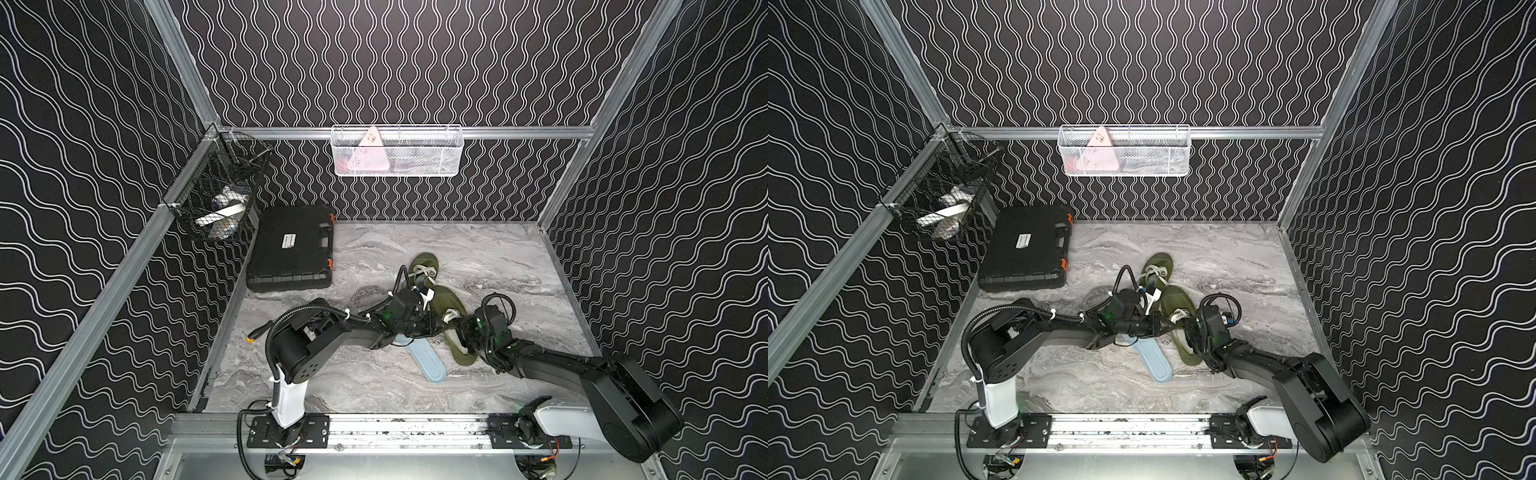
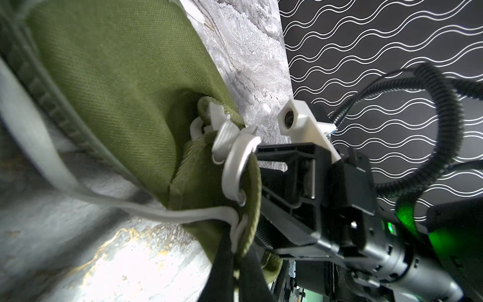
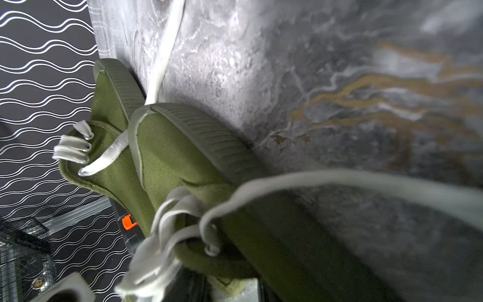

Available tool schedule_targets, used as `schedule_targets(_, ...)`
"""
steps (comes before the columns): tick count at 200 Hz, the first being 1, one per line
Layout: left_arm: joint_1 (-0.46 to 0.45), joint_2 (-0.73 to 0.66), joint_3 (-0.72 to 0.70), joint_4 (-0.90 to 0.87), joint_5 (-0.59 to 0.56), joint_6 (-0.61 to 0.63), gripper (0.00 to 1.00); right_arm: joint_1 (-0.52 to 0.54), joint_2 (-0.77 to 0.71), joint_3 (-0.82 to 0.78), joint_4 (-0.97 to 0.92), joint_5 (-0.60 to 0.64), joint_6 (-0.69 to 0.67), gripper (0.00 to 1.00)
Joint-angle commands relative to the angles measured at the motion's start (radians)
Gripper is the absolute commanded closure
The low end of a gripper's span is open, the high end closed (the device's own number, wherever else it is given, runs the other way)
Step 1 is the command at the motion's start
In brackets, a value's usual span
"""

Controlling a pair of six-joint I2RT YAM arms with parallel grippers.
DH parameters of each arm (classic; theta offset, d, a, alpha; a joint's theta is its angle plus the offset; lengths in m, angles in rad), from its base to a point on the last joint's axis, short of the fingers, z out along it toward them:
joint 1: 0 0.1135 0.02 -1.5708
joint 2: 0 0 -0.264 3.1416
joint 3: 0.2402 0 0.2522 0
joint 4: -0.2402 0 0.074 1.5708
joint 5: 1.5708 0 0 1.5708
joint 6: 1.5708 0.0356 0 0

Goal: Insert the insole into the shoe
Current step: Adjust the shoe at the center of the board.

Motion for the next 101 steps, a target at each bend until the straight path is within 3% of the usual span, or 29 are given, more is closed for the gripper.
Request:
schedule_targets(1,-0.001,0.003,-0.004,0.019,0.061,0.003,1.00,-0.002,0.039,-0.017,0.045,0.018,0.034,0.69)
schedule_targets(25,0.001,-0.002,0.003,-0.014,0.063,0.028,1.00,-0.002,0.040,-0.011,0.062,0.009,0.011,0.84)
schedule_targets(47,0.010,-0.008,0.018,-0.052,0.065,0.052,1.00,0.000,-0.040,0.033,-0.064,0.009,-0.039,1.00)
schedule_targets(101,0.023,-0.007,0.067,-0.180,0.058,0.137,1.00,-0.001,-0.213,0.067,-0.241,0.045,-0.058,1.00)
